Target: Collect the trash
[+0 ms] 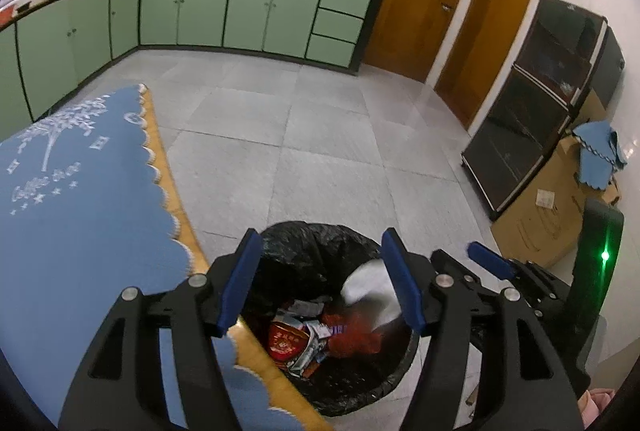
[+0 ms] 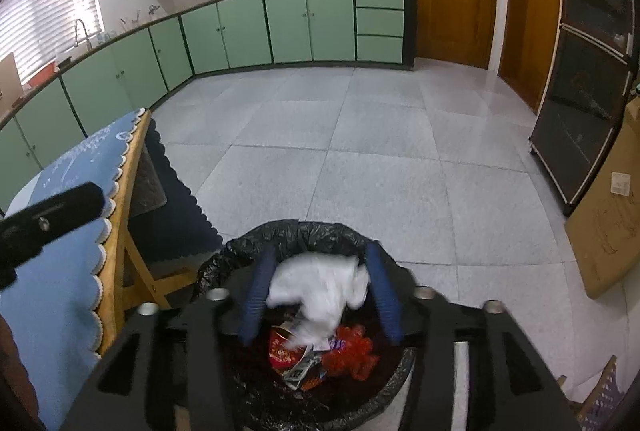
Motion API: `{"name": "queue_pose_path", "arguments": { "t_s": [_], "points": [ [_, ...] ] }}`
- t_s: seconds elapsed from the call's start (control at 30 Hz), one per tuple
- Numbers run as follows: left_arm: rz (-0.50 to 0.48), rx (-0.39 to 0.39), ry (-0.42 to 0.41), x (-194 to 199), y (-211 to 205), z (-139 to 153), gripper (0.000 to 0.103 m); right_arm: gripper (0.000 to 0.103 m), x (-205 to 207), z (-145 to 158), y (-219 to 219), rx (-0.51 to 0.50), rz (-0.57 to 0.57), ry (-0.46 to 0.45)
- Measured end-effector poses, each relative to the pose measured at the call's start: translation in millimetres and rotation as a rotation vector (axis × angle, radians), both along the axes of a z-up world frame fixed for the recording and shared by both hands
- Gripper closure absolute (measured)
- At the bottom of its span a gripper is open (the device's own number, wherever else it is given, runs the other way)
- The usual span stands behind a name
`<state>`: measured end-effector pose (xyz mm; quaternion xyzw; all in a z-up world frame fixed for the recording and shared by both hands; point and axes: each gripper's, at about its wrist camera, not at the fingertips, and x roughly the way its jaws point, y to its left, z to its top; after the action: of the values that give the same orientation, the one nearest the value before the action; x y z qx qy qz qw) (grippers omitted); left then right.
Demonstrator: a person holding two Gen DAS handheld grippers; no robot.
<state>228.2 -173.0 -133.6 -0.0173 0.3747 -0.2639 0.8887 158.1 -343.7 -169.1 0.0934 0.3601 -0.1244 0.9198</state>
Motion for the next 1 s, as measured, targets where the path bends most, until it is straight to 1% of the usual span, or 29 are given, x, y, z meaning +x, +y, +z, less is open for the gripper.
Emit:
{"name": "queue_pose_path", "arguments": {
  "t_s": [0.07, 0.13, 0.17, 0.27, 0.33, 0.43, 0.5, 0.57, 0.67, 0.83, 1.0],
  "points": [
    [0.016, -0.005, -0.009, -1.5, 5.6, 5.2, 0.04, 0.048, -4.3, 4.3, 1.9, -0.004, -0.001, -0.009],
    [0.029, -0.012, -0.021, -5.0, 12.6, 10.9, 0.039, 0.04, -9.1, 8.8, 0.8, -0.002, -0.007, -0.02],
    [0.037, -0.014, -0.028, -7.5, 16.6, 14.3, 0.038, 0.039, -11.6, 11.8, 1.0, 0.0, -0.009, -0.025],
    [0.061, -0.022, -0.039, -14.4, 28.3, 24.7, 0.032, 0.027, -20.7, 24.2, 3.6, 0.002, -0.012, -0.042],
    [0.081, -0.029, -0.045, -20.7, 37.9, 32.7, 0.028, 0.017, -25.6, 32.9, 6.1, 0.006, -0.011, -0.051],
    [0.105, -0.03, -0.06, -30.5, 49.5, 42.1, 0.024, 0.008, -34.8, 48.6, 11.5, 0.01, -0.005, -0.062],
    [0.124, -0.029, -0.07, -39.3, 59.1, 49.9, 0.021, 0.006, -40.7, 58.7, 16.4, 0.013, 0.008, -0.07],
    [0.144, -0.023, -0.079, -48.9, 67.8, 56.4, 0.017, 0.006, -48.0, 70.0, 23.2, 0.017, 0.033, -0.075],
    [0.176, -0.009, -0.086, -63.9, 80.3, 64.7, 0.014, 0.006, -60.0, 82.9, 32.1, 0.03, 0.057, -0.085],
    [0.212, 0.025, -0.105, -92.1, 96.4, 76.2, 0.013, 0.006, -80.6, 102.9, 48.9, 0.04, 0.103, -0.107],
    [0.247, 0.045, -0.13, -114.5, 109.2, 91.0, 0.013, 0.006, -98.6, 118.0, 67.3, 0.029, 0.149, -0.11]
  ]
}}
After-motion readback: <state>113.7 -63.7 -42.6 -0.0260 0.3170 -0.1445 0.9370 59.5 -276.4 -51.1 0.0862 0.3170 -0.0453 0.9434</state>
